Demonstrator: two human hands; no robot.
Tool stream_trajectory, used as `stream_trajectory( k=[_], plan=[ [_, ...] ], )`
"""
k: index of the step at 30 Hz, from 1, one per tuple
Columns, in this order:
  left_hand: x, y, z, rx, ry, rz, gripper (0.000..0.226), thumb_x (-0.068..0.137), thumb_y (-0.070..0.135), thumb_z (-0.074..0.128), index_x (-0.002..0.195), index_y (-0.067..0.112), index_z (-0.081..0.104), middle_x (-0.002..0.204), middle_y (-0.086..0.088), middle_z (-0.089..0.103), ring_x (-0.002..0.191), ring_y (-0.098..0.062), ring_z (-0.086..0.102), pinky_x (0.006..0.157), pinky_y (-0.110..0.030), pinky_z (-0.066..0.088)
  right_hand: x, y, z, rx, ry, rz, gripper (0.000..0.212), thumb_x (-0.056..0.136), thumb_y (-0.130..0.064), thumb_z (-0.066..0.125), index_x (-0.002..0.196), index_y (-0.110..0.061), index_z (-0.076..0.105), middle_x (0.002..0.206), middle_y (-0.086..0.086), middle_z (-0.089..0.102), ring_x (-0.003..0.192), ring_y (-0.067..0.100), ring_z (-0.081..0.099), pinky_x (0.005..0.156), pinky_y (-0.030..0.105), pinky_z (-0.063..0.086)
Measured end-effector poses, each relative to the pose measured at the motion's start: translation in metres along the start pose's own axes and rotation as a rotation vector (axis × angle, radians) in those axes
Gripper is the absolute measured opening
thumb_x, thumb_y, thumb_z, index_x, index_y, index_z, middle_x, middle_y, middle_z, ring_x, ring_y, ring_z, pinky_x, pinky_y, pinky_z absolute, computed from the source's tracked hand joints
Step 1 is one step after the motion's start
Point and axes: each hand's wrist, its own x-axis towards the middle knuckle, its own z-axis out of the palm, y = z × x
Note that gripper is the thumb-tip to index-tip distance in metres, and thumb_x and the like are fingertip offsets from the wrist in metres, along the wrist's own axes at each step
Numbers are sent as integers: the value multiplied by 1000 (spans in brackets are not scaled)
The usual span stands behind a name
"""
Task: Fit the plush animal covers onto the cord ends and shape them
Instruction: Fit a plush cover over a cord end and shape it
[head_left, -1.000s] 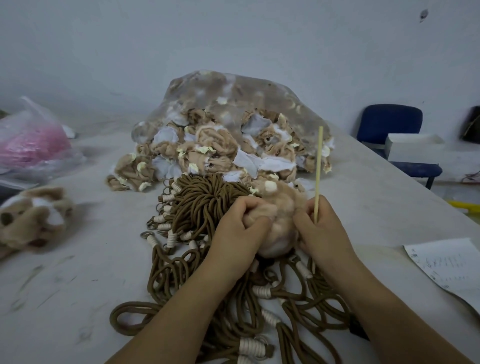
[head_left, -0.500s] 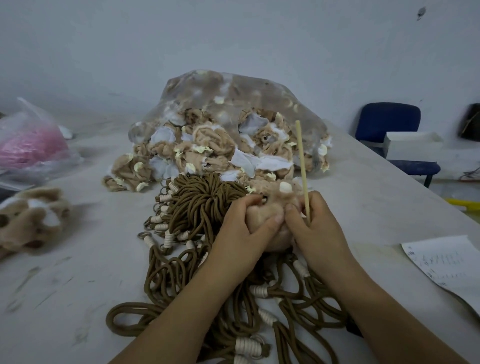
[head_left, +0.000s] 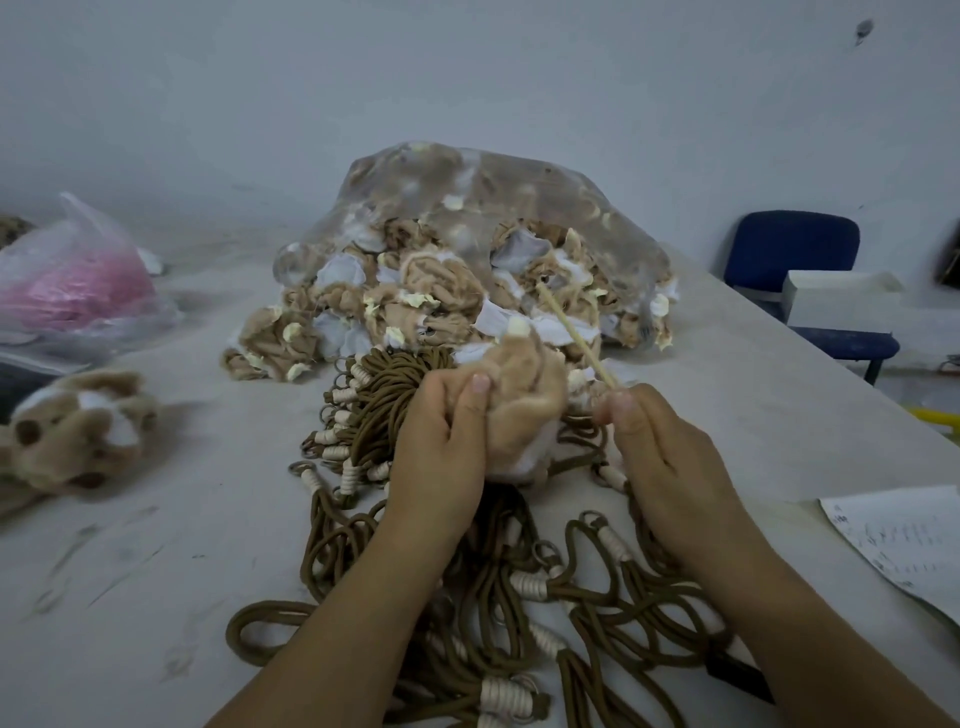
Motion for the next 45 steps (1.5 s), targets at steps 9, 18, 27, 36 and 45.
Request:
stream_trajectory(
  k=[9, 18, 27, 36, 45],
  plan=[
    [4, 1, -6, 51, 140, 45, 13, 100, 35, 47, 87, 32, 47, 98, -3, 57, 89, -15, 56, 69, -28, 43, 2, 0, -6, -456, -13, -148, 53, 92, -65, 20, 78, -36, 61, 72, -13, 58, 70, 4, 50, 52, 28, 44],
    [-2, 4, -3, 178, 59, 158, 12, 95, 42, 41, 85, 34, 43, 94, 8, 48, 93, -14, 49, 75, -25, 40, 0, 1, -4, -426, 18, 6, 47, 90, -60, 28, 86, -34, 68, 77, -12, 64, 70, 5, 54, 59, 33, 49],
    [-1, -1, -3, 158, 70, 129, 17, 100, 38, 38, 86, 29, 44, 96, 1, 51, 95, -20, 50, 79, -33, 43, 2, 6, -9, -418, 0, -101, 45, 87, -65, 26, 70, -37, 58, 64, -11, 55, 62, 4, 50, 48, 31, 42],
    [-1, 1, -4, 185, 141, 198, 19, 102, 27, 41, 85, 33, 40, 94, 13, 43, 93, -14, 44, 76, -14, 36, 2, 1, -13, -521, 3, -119, 29, 88, -57, 40, 76, -45, 63, 62, -15, 53, 58, 2, 46, 46, 24, 34],
    [-1, -4, 1, 170, -48, -3, 28, 81, 54, 62, 82, 31, 47, 92, 0, 57, 84, -10, 56, 65, -22, 40, -1, -4, 1, -442, 55, -20, 56, 88, -62, 20, 93, -34, 68, 78, -12, 64, 68, 8, 55, 54, 27, 43]
  ],
)
